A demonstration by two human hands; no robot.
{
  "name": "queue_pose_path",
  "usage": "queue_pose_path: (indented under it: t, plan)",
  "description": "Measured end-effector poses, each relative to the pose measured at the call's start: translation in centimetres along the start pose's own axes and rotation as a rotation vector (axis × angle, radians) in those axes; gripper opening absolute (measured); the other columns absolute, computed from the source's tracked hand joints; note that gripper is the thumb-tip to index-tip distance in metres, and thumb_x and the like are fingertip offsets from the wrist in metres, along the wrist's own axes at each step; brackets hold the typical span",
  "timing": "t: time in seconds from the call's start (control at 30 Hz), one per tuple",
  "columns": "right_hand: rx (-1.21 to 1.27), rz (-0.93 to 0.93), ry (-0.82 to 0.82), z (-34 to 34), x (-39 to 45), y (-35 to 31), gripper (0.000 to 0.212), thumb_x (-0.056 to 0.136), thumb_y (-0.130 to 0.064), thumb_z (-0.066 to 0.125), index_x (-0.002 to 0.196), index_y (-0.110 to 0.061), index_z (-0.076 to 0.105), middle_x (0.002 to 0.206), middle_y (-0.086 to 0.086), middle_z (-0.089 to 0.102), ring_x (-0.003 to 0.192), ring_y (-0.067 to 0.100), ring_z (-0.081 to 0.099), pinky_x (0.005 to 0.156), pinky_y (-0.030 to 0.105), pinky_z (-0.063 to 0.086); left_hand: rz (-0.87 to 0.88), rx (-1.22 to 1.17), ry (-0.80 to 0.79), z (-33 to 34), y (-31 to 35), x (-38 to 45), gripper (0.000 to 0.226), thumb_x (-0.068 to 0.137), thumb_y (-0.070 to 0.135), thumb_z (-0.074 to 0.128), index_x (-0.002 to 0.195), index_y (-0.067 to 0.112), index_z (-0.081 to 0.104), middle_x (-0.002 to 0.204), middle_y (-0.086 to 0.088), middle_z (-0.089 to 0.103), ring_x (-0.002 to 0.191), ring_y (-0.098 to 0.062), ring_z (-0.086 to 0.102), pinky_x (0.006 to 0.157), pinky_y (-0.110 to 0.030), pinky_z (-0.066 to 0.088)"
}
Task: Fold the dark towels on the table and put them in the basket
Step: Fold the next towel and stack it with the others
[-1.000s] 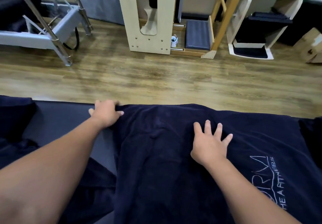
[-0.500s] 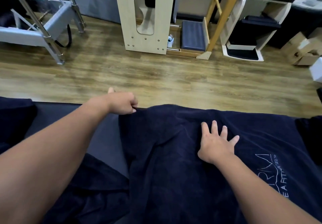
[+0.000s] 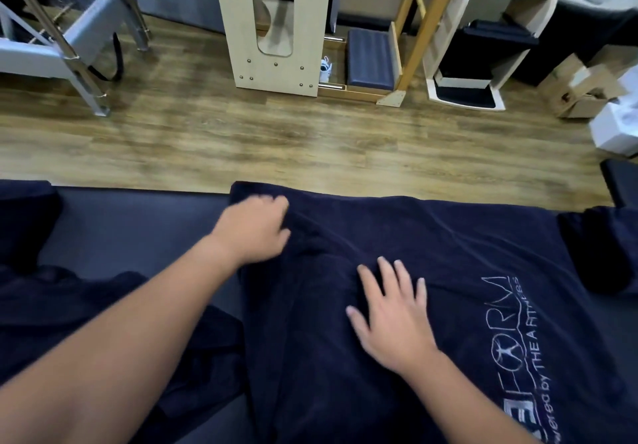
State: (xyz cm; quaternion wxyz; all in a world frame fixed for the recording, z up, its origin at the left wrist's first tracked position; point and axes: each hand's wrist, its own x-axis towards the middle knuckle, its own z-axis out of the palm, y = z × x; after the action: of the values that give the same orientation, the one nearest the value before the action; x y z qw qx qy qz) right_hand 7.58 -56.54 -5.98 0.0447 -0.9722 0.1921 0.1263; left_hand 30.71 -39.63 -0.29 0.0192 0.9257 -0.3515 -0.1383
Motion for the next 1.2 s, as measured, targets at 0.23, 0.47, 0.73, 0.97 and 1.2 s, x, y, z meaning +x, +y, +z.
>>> queue_pose_path:
  t: [0.23, 0.47, 0.73, 0.97, 1.2]
  plan:
    - [0.071, -0.016, -0.043, 2.4, -7.5, -2.3, 0.059, 0.094, -0.059, 0.037, 0.143, -0.027, 0.048, 0.158, 0.009, 0.036, 0.148, 0.034, 0.028, 0.109, 0.067, 0.036, -0.296, -0.027, -0.399, 3.6, 3.5, -11.7, 0.043, 0.097, 0.055, 0.052, 0.117, 0.018, 0.06, 0.124, -0.008, 0.063, 0.114, -0.031, 0.061, 0.091, -0.04, 0.052]
    - [0.133, -0.026, -0.153, 0.5, -8.0, -1.3, 0.057, 0.104, -0.049, 0.037, 0.156, -0.043, 0.016, 0.168, -0.011, -0.005, 0.155, 0.026, -0.01, 0.116, 0.07, 0.013, -0.773, -0.835, 0.283, 4.1, 0.7, -15.7, 0.034, 0.089, 0.026, 0.071, 0.065, 0.01, 0.054, 0.076, -0.016, 0.067, 0.081, -0.039, 0.067, 0.071, -0.04, 0.056]
    - [0.023, -0.19, -0.187, 1.4, -13.7, -1.7, 0.07, 0.102, -0.053, 0.037, 0.159, -0.031, 0.004, 0.168, 0.009, -0.009, 0.153, 0.036, -0.013, 0.119, 0.065, 0.006, -0.744, -0.852, -0.237, 6.8, 5.6, -22.4, 0.035, 0.095, 0.042, 0.064, 0.087, 0.008, 0.061, 0.08, -0.009, 0.072, 0.059, -0.023, 0.068, 0.055, -0.031, 0.052]
    - [-0.015, -0.372, -0.115, 4.3, -20.0, -1.2, 0.053, 0.087, -0.058, 0.046, 0.135, -0.035, 0.049, 0.152, 0.008, 0.045, 0.141, 0.035, 0.044, 0.1, 0.063, 0.047, -0.734, -1.096, -0.209, 11.4, 8.8, -28.6, 0.031, 0.098, 0.034, 0.062, 0.075, 0.017, 0.049, 0.055, 0.002, 0.046, 0.046, -0.016, 0.045, 0.046, -0.024, 0.035]
    - [0.0, -0.378, -0.066, 5.4, -23.0, -0.5, 0.067, 0.069, -0.044, 0.084, 0.126, -0.024, 0.055, 0.14, 0.011, 0.055, 0.13, 0.036, 0.054, 0.09, 0.061, 0.054, -0.469, -0.955, -0.198, 13.4, 11.3, -35.0, 0.041, 0.066, 0.047, 0.078, 0.081, 0.013, 0.06, 0.075, 0.006, 0.066, 0.068, -0.004, 0.061, 0.073, -0.038, 0.055]
